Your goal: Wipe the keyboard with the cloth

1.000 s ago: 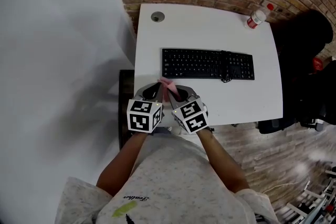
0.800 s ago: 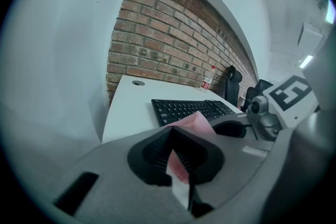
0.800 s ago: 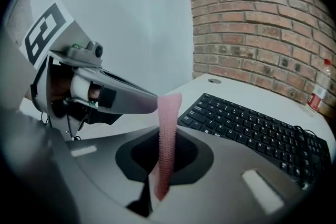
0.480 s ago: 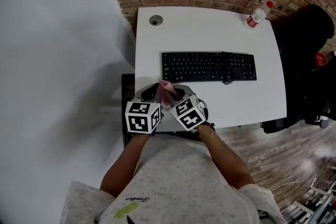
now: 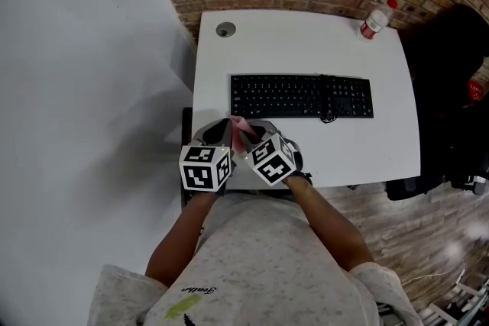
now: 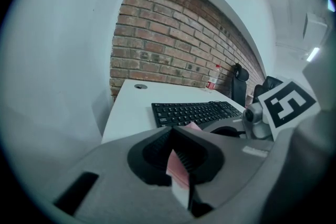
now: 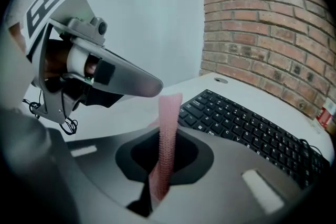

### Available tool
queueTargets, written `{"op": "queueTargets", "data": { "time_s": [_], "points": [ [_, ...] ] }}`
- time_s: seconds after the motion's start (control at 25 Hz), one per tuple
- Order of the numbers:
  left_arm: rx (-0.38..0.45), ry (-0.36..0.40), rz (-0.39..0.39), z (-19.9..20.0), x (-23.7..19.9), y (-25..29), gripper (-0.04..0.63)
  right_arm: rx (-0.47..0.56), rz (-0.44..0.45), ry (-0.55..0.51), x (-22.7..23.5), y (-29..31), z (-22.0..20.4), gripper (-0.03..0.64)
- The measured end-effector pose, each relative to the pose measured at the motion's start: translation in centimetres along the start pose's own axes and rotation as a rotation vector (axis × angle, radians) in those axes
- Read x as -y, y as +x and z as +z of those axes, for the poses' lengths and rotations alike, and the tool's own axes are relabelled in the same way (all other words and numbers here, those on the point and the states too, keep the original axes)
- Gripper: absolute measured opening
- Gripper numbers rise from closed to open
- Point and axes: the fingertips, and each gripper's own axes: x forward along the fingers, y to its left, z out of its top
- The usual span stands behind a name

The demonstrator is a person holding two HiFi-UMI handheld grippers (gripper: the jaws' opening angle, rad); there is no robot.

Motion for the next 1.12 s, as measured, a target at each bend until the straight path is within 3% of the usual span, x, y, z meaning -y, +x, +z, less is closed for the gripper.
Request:
{"op": "queueTargets", "data": {
  "time_s": [0.6, 1.12],
  "points": [
    [0.015, -0.041, 0.096, -0.3, 3.7, 0.6, -0.005, -0.004, 0.054, -0.036, 2.4, -2.9, -2.7, 0.023],
    [0.018, -0.032, 0.089, -0.7, 8.6, 2.2, -0.006, -0.007, 0.026, -0.017, 5.3, -6.2, -6.1, 0.023]
  ]
}}
